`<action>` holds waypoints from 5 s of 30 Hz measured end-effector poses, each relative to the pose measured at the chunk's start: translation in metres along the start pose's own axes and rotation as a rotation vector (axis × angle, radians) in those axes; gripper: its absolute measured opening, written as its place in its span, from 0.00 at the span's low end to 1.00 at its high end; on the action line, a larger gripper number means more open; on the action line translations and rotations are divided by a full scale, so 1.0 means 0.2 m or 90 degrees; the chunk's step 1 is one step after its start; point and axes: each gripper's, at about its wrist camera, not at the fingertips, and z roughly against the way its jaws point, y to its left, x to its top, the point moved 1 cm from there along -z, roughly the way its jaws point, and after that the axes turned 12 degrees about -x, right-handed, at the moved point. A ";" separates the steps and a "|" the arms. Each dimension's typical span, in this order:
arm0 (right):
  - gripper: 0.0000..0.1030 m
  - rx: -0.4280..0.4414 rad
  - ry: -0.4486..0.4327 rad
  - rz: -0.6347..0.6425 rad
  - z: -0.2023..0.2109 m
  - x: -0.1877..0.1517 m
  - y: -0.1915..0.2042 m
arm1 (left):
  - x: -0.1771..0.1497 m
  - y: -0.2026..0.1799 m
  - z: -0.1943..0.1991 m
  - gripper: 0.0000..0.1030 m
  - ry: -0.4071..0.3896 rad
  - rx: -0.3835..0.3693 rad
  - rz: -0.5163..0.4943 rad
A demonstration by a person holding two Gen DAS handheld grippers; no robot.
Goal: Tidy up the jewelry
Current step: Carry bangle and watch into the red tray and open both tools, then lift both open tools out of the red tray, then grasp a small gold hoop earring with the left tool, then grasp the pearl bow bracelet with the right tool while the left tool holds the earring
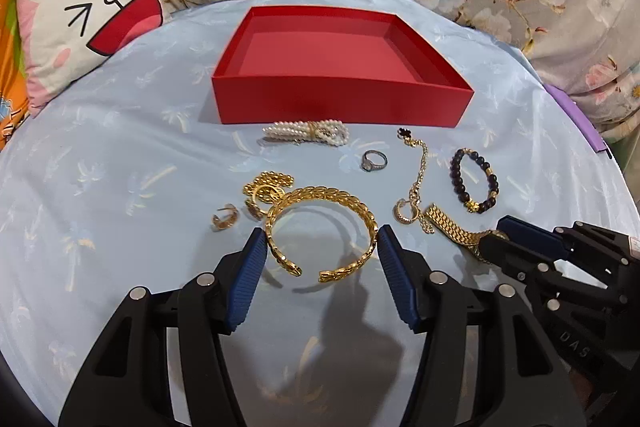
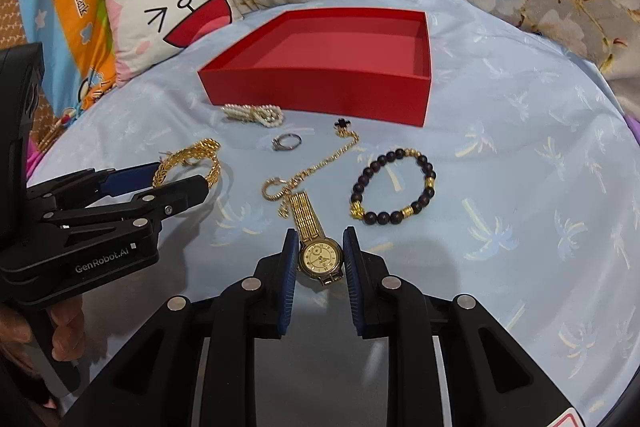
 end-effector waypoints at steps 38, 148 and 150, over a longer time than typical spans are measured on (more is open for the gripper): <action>0.21 0.004 0.019 -0.040 -0.78 1.49 -0.20 | 1.26 0.34 -0.75 0.54 0.008 -0.006 0.001; 0.53 -0.021 0.005 -0.036 -0.10 0.17 -0.24 | 0.06 0.07 -0.12 0.12 0.032 -0.119 -0.044; 0.53 -0.020 0.010 -0.037 -0.12 0.17 -0.24 | 0.07 0.05 -0.10 0.12 0.020 -0.120 -0.046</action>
